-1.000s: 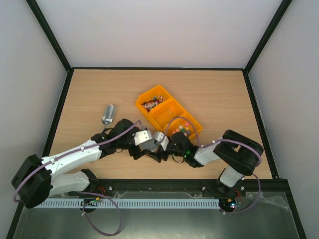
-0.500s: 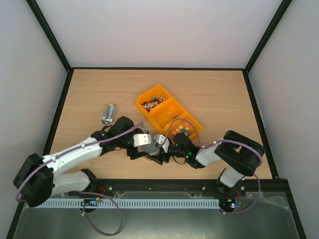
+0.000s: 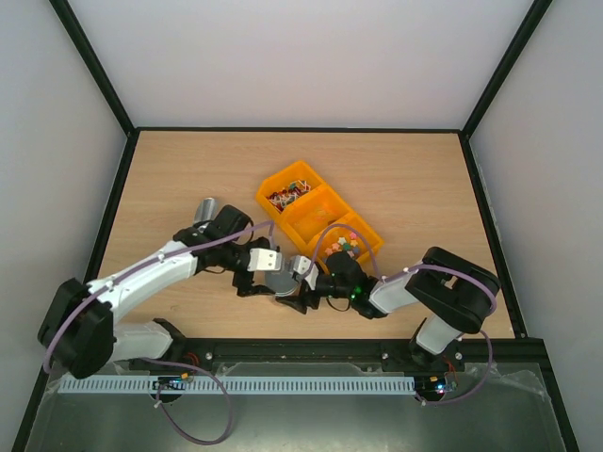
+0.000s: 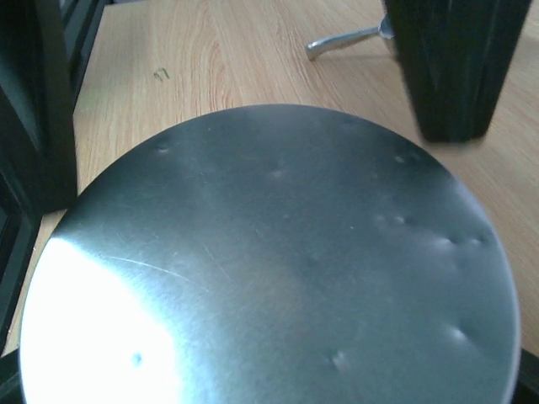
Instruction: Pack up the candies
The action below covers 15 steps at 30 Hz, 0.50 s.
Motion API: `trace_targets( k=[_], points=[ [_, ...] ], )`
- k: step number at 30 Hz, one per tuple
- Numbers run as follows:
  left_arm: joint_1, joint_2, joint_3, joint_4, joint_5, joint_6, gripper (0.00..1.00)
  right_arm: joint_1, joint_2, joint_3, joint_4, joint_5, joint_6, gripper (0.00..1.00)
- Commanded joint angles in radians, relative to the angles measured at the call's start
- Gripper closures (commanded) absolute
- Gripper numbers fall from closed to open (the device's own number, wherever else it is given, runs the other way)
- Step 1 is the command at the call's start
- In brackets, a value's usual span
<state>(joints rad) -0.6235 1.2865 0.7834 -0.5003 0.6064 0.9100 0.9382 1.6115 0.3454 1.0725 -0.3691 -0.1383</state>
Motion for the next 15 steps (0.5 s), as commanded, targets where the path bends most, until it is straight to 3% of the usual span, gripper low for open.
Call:
trace_targets(
  k=[1, 9, 15],
  points=[
    [0.014, -0.115, -0.038, -0.002, 0.015, -0.132, 0.03, 0.010, 0.003, -0.006, -0.041, 0.058, 0.013, 0.61],
    [-0.021, -0.169, -0.118, 0.133, -0.081, -0.391, 0.01, 0.009, 0.014, -0.008, -0.037, 0.092, 0.045, 0.61],
    [-0.112, -0.157, -0.148, 0.259, -0.212, -0.520, 0.01, 0.010, 0.023, 0.006, -0.042, 0.110, 0.064, 0.61]
  ],
)
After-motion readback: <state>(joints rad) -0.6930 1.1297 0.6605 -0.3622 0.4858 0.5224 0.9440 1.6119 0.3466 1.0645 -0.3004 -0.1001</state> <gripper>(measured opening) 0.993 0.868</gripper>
